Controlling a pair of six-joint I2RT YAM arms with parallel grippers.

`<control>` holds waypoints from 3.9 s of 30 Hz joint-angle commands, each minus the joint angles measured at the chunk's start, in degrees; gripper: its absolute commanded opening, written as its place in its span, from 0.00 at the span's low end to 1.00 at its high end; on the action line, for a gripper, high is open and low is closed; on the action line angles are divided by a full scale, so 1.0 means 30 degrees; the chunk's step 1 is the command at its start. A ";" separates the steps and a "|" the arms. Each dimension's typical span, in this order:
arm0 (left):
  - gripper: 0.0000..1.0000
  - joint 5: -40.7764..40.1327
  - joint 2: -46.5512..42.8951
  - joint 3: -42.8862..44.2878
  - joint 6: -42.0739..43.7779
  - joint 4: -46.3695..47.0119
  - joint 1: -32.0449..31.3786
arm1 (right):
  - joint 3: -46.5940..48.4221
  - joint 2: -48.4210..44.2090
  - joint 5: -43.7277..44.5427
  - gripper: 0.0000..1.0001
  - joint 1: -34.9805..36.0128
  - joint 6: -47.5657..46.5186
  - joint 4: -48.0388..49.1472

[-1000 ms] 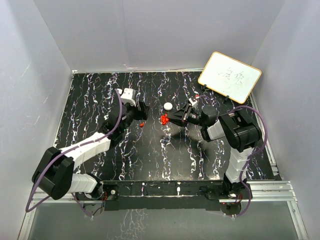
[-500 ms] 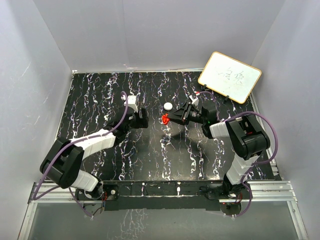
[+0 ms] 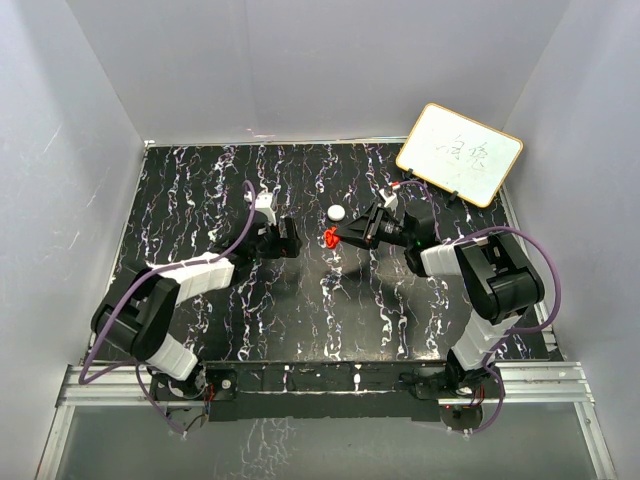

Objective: Insert the wireless bluetooth earbuds into the charging case
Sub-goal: Place the earbud in the charging case, then adjust the earbud at the center of the board.

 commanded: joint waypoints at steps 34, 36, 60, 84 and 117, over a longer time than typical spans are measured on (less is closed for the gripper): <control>0.89 0.5891 0.3475 0.1648 0.1310 0.2559 0.0216 | -0.0558 -0.1490 -0.0225 0.00 -0.0333 -0.0856 0.0054; 0.88 0.5806 0.3344 0.1596 0.1390 0.2589 0.0216 | -0.0612 -0.1522 -0.0228 0.00 -0.0342 -0.0859 0.0053; 0.89 0.3551 0.3226 0.2992 0.2658 -0.0427 0.0213 | -0.0066 -0.1381 -0.0318 0.00 -0.0430 -0.0948 -0.0253; 0.89 0.5987 0.4403 0.3734 0.2907 -0.1775 0.0209 | -0.0556 -0.1622 -0.0365 0.00 -0.0717 -0.1007 -0.0268; 0.90 0.3088 -0.1515 0.1166 0.1503 -0.1437 0.0179 | -0.0465 -0.1687 -0.0345 0.00 -0.0839 -0.1180 -0.0454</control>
